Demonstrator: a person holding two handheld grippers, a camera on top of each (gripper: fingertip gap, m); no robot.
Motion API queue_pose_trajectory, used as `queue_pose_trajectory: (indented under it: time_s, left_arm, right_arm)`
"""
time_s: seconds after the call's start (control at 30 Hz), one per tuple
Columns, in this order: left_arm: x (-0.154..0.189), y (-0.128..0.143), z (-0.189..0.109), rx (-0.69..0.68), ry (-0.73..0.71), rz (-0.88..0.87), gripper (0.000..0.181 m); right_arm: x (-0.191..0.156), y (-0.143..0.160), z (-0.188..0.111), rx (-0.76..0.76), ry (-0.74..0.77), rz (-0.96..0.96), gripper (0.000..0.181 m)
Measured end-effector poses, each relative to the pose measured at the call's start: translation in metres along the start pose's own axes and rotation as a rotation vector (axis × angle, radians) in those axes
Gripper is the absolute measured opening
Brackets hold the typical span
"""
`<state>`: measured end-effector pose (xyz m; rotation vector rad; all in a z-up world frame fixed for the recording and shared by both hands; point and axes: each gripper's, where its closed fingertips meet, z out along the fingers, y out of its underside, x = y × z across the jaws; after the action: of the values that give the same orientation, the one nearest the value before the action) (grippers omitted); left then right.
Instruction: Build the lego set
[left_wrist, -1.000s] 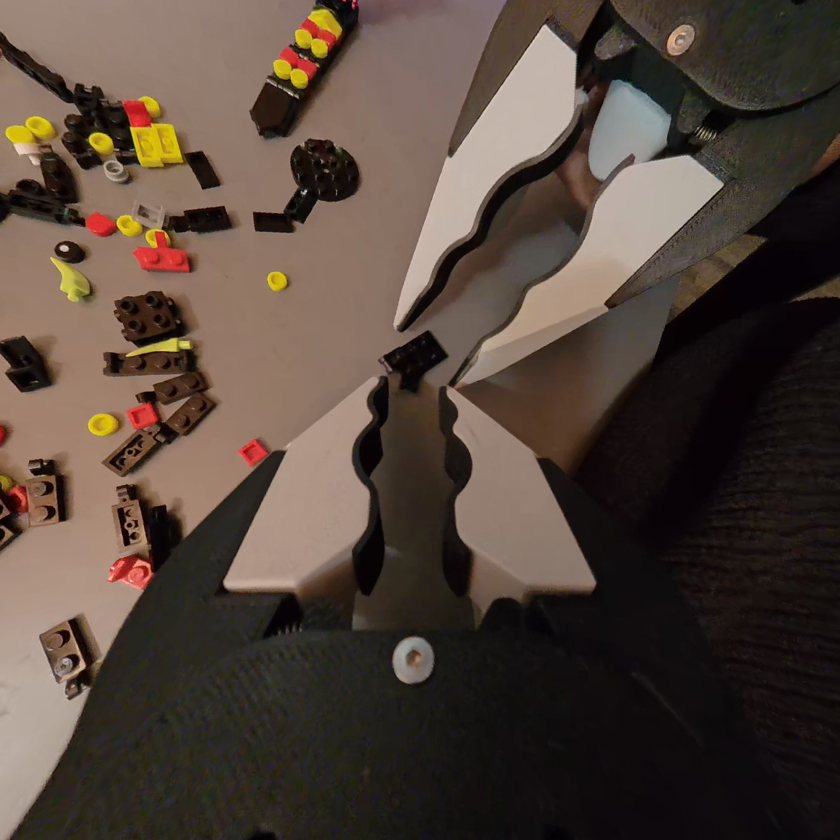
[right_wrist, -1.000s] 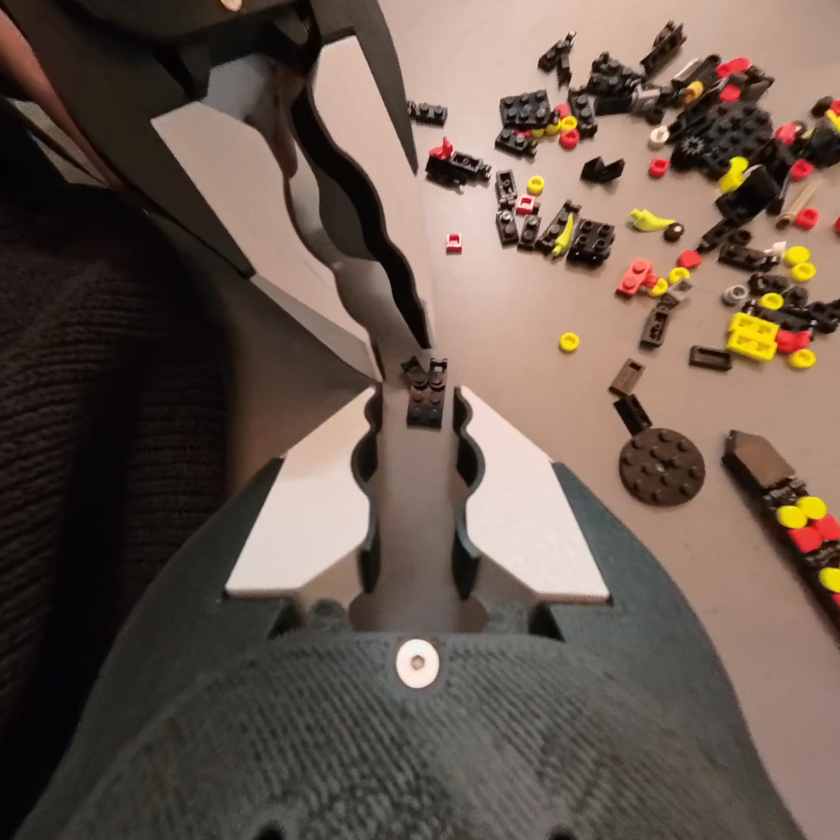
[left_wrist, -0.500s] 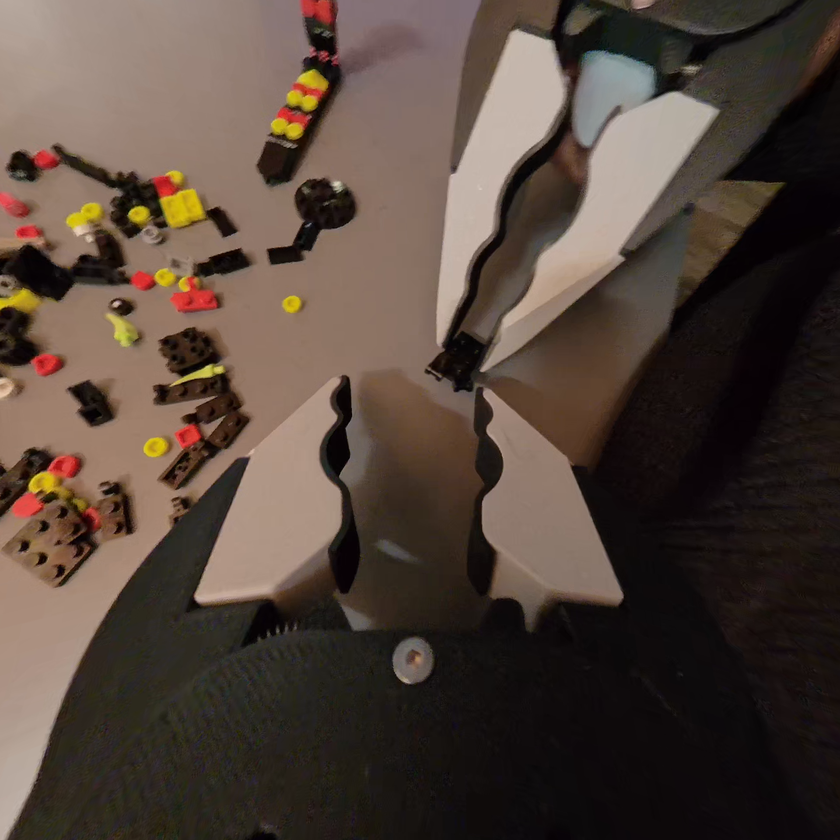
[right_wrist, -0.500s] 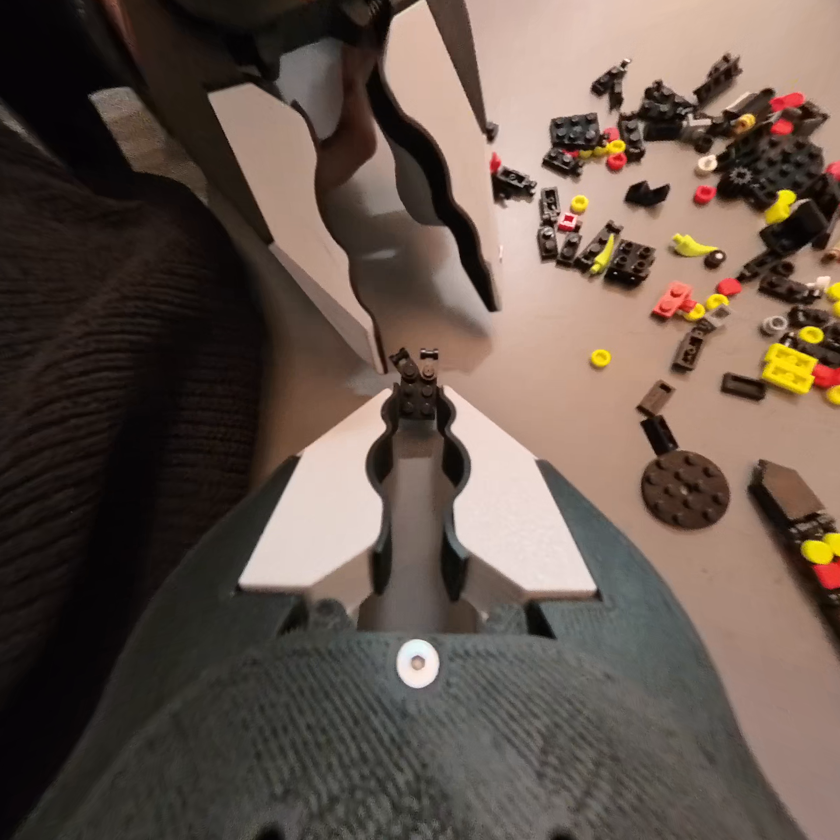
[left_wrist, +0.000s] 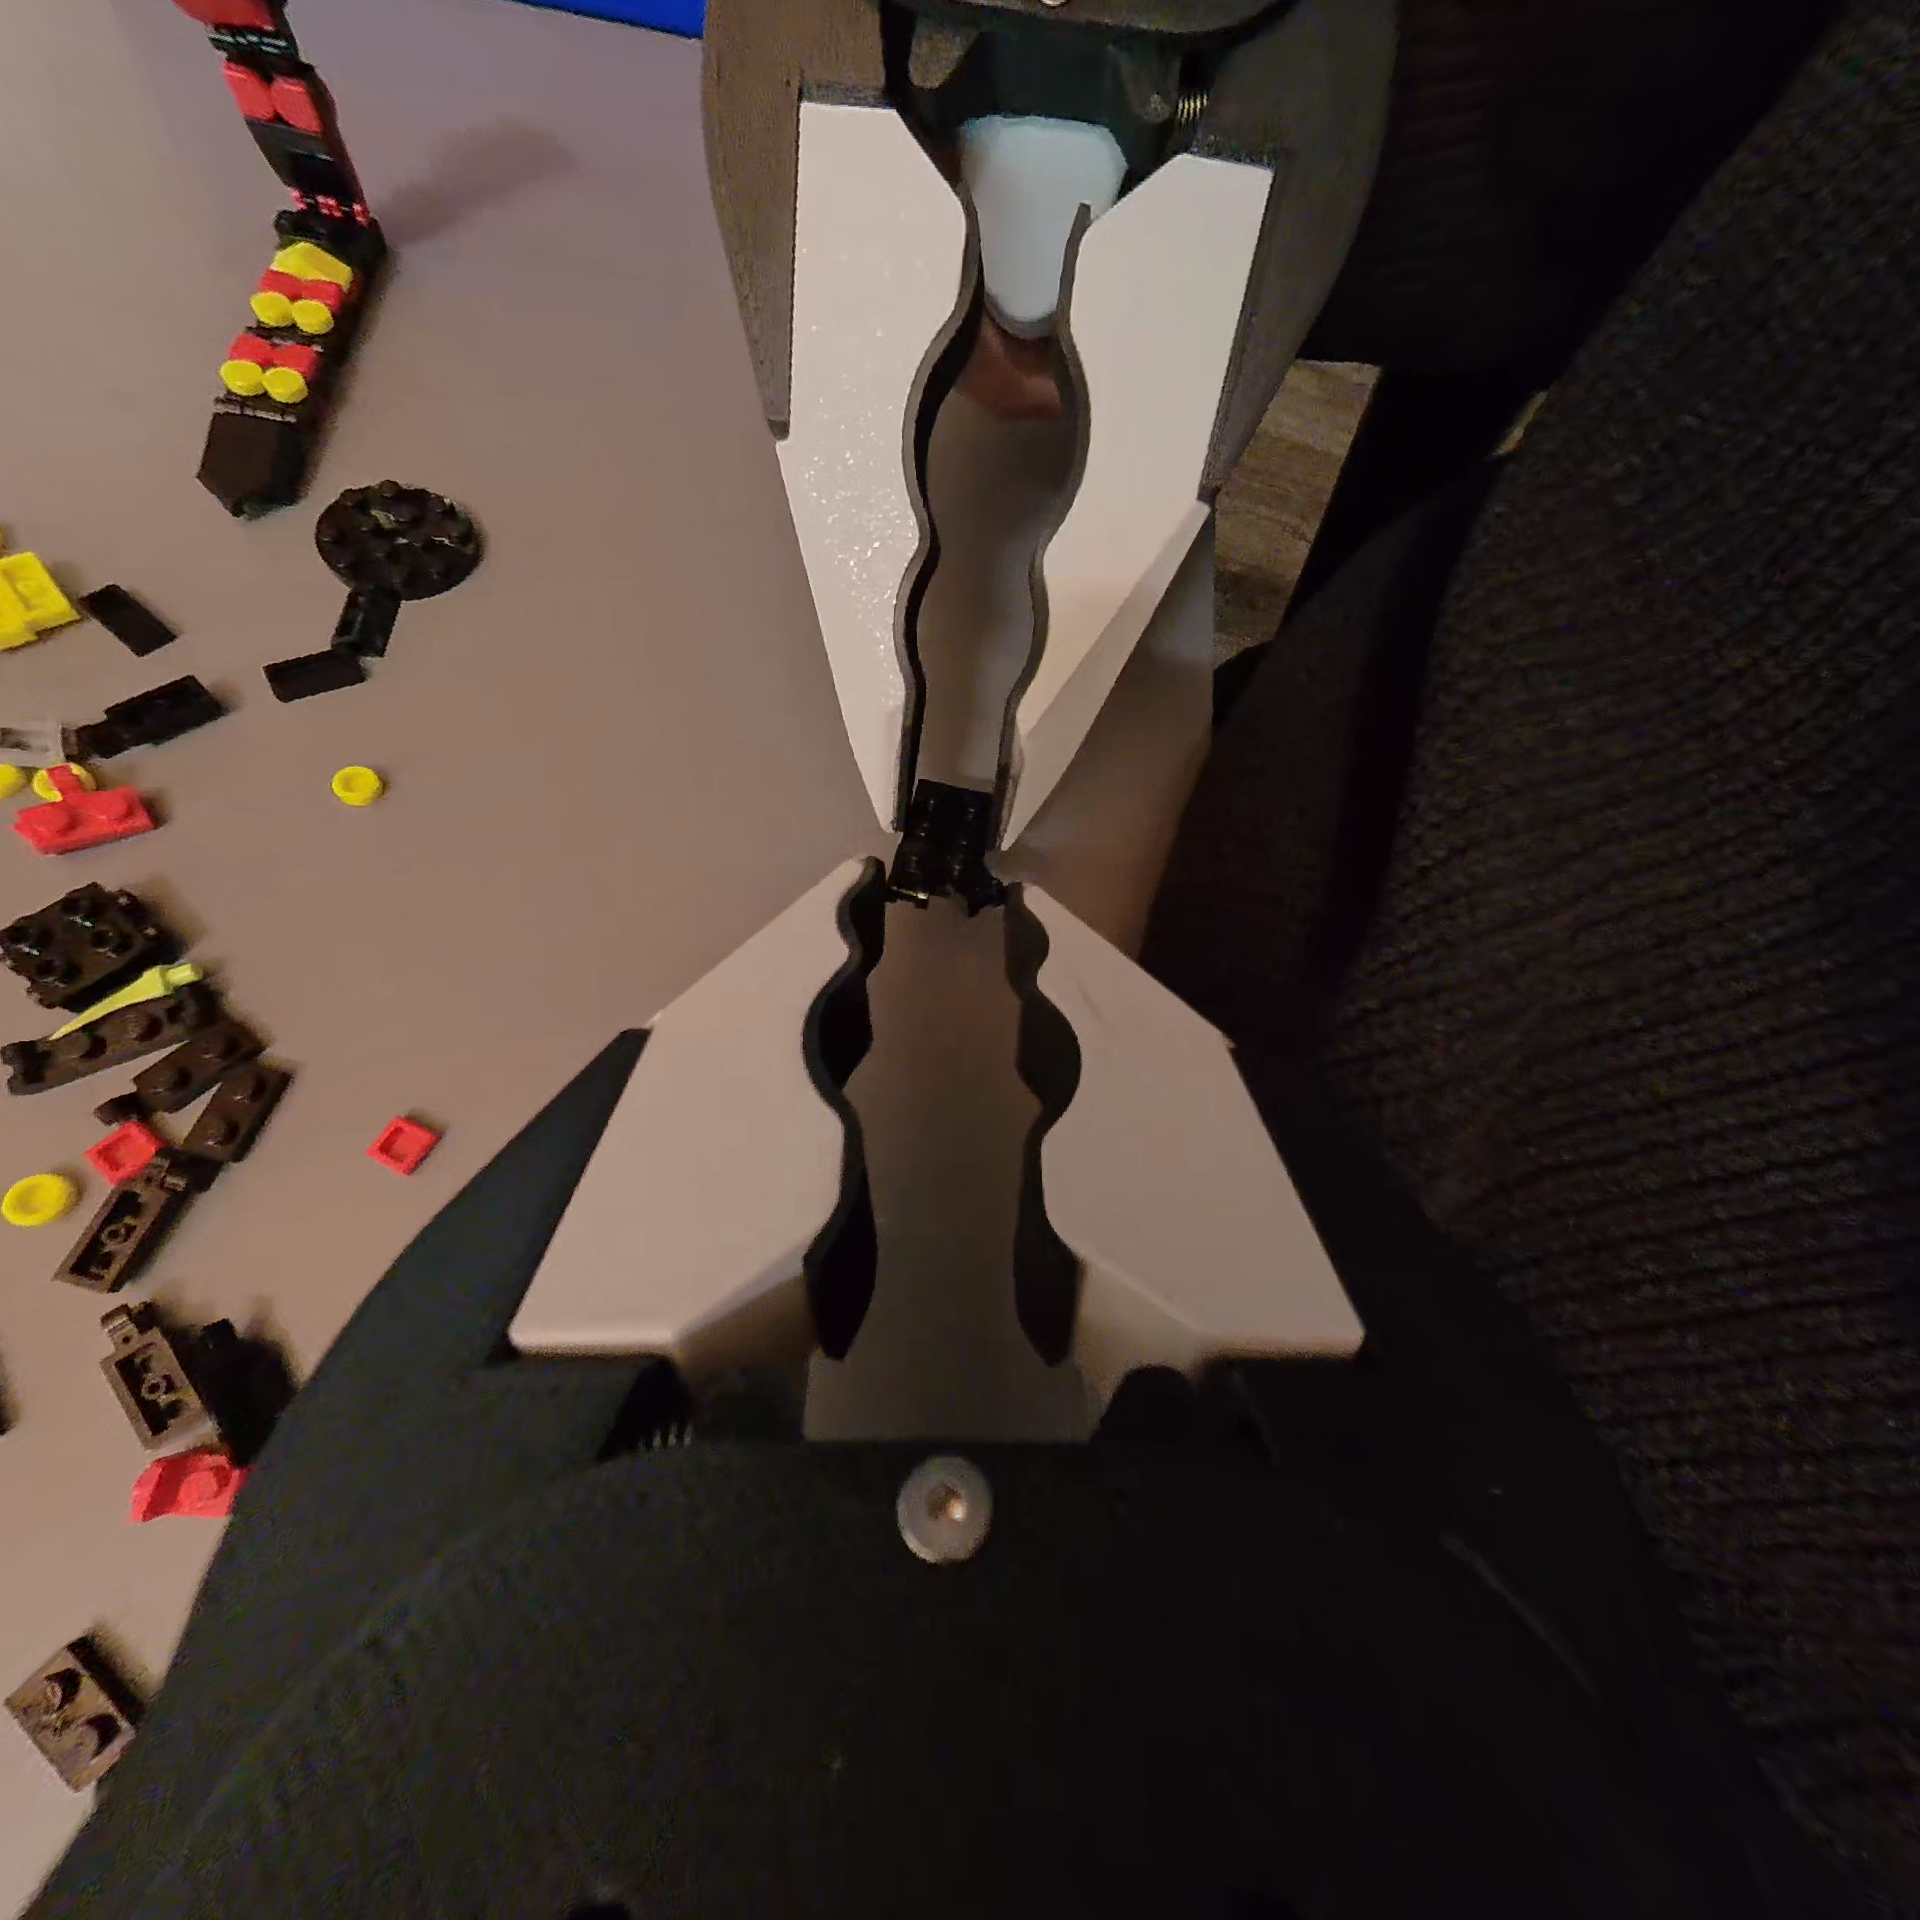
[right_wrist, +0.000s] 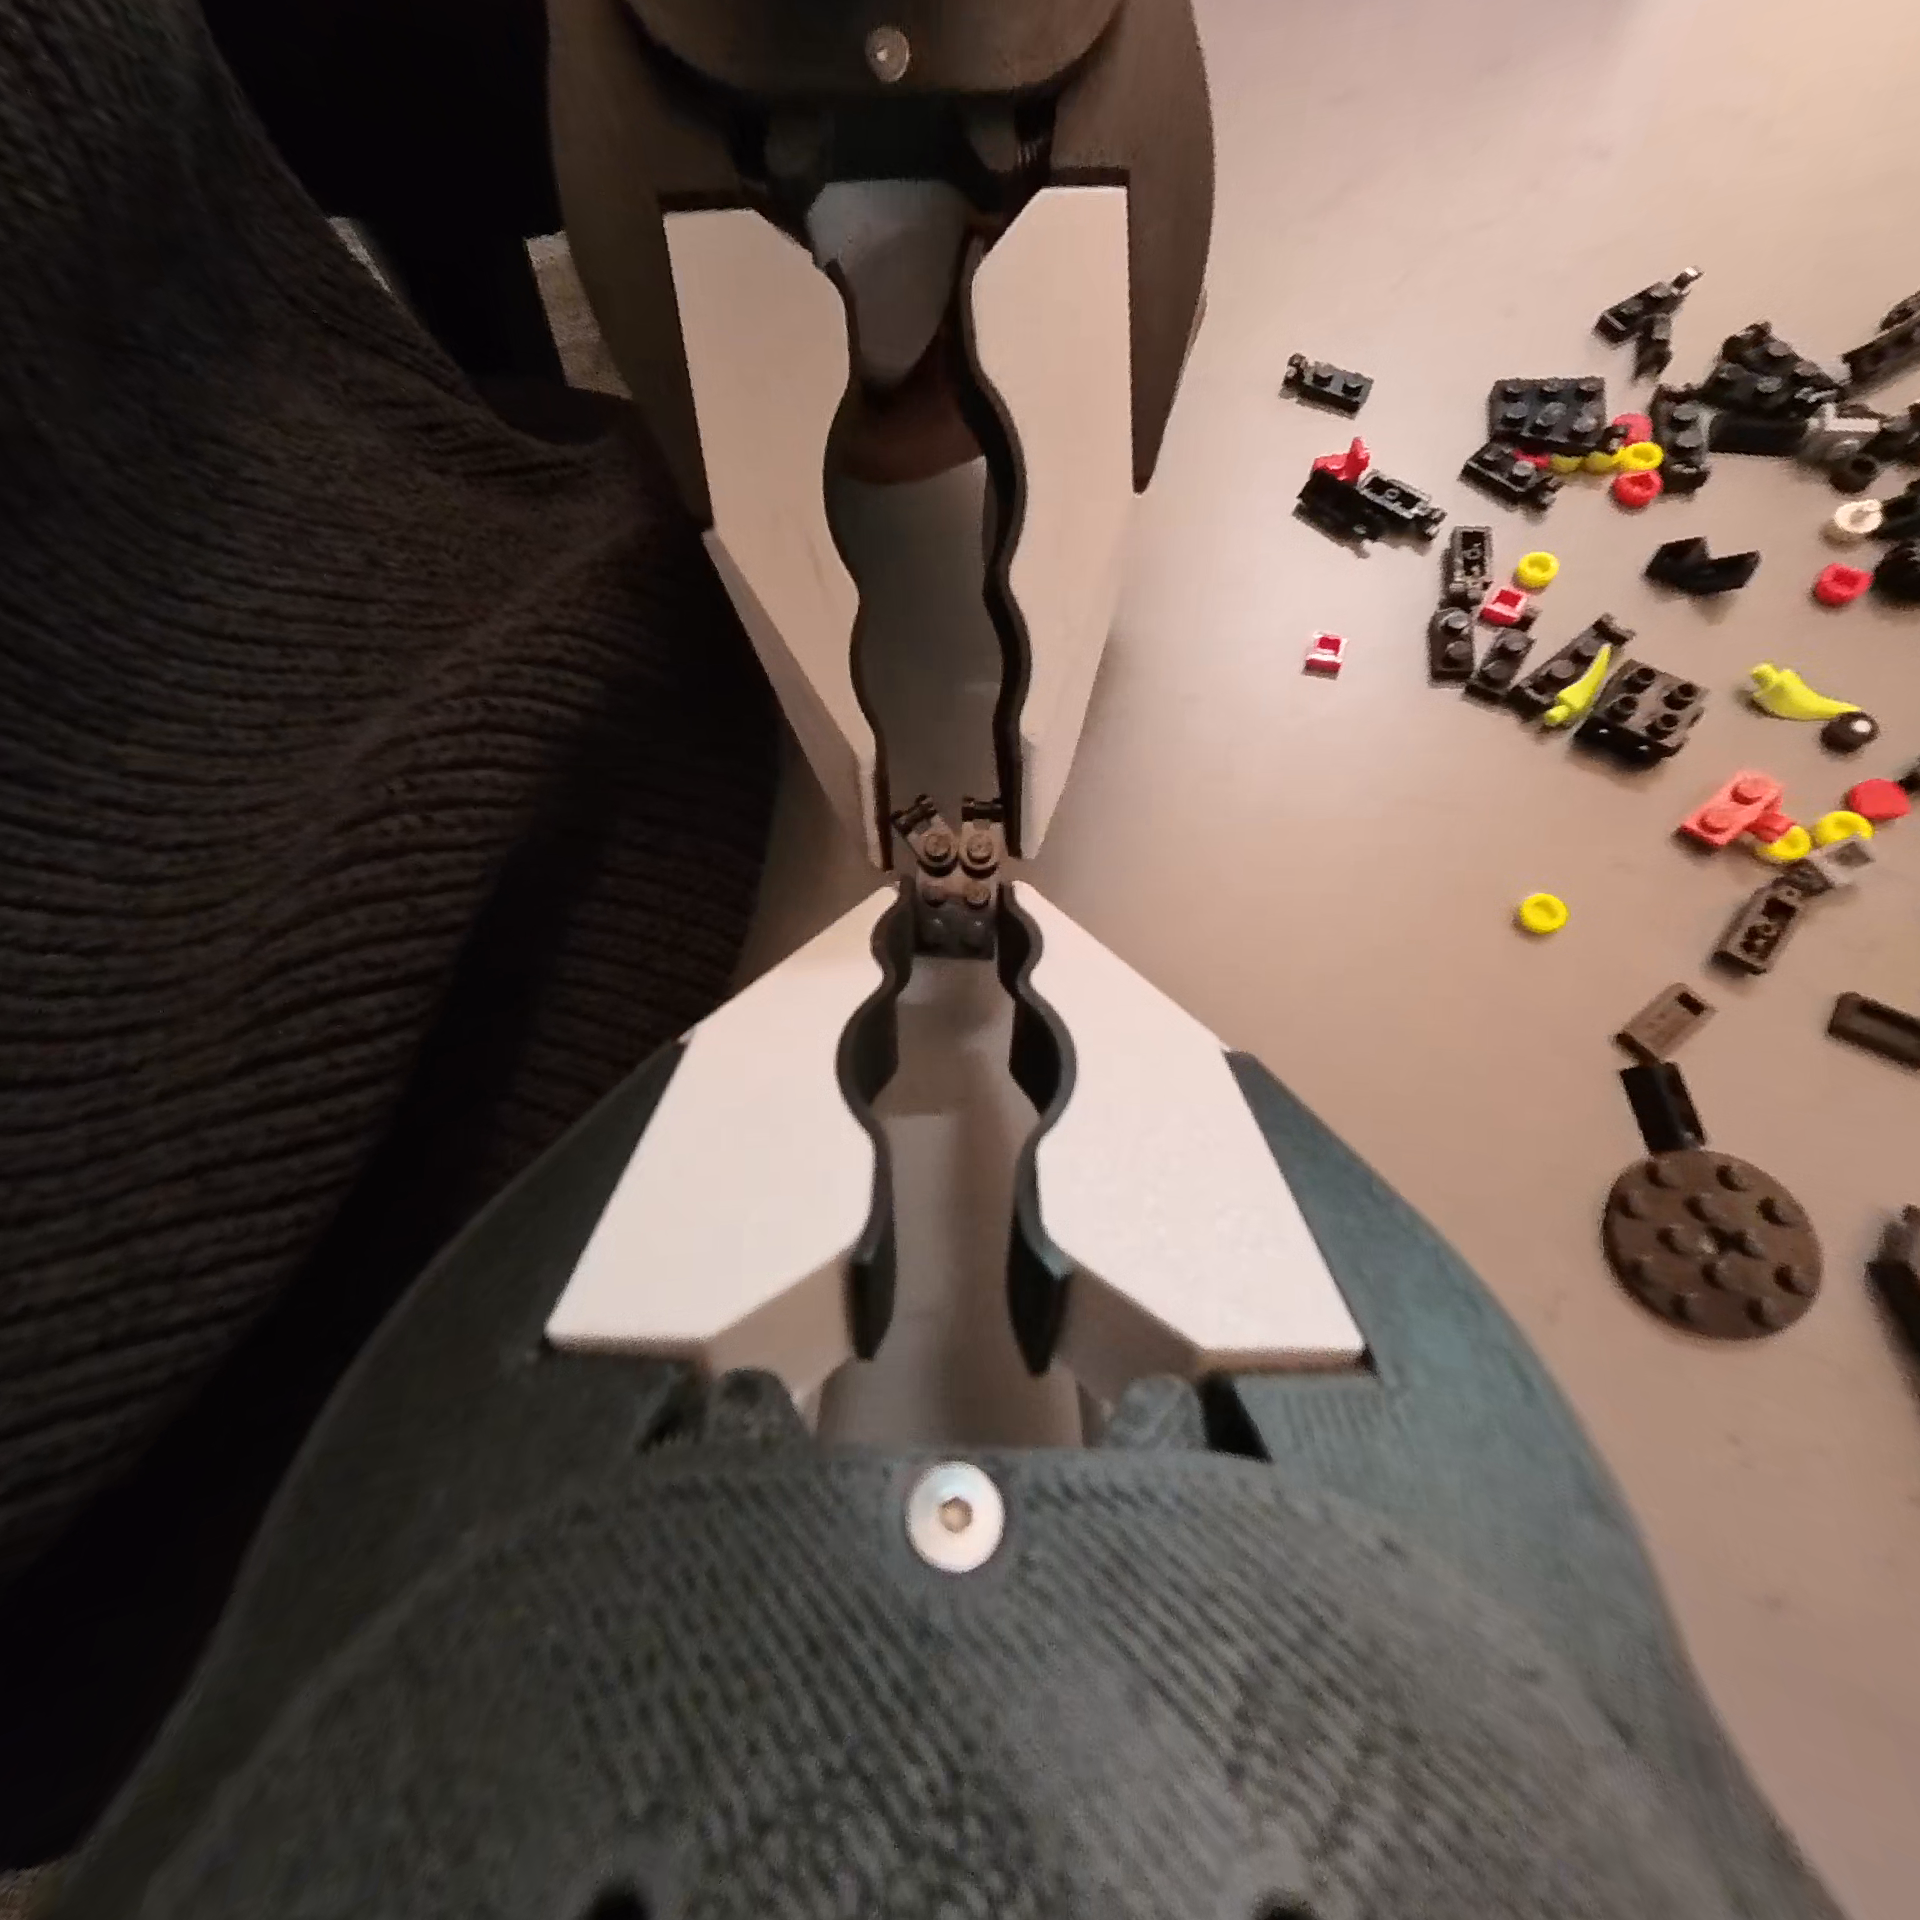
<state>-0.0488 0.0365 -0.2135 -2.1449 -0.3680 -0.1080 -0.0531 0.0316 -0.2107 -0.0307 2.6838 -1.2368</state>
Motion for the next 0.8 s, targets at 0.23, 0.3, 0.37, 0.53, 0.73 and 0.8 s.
queue_pose_trajectory:
  time_s: [0.23,0.3,0.37,0.53,0.73,0.8]
  left_arm:
    - [0.006,0.0,-0.002,0.002,0.051,-0.022,0.021]
    - [0.007,0.0,-0.003,0.007,0.061,-0.027,0.021]
    - [0.008,-0.001,-0.004,0.012,0.075,-0.038,0.021]
    - [0.01,-0.001,-0.006,0.017,0.105,-0.064,0.02]
    - [0.012,0.001,-0.006,0.009,0.128,-0.086,0.02]
    - [0.012,0.001,-0.006,0.008,0.128,-0.088,0.02]
  right_arm:
    - [-0.006,0.0,0.001,0.007,-0.042,0.002,0.014]
    - [-0.007,-0.001,0.001,0.015,-0.048,0.002,0.014]
    - [-0.008,-0.002,0.001,0.021,-0.056,0.0,0.014]
    - [-0.01,-0.005,0.0,0.034,-0.07,-0.003,0.014]
    - [-0.011,-0.005,0.0,0.035,-0.075,-0.01,0.014]
    - [-0.011,-0.005,0.001,0.033,-0.074,-0.011,0.014]
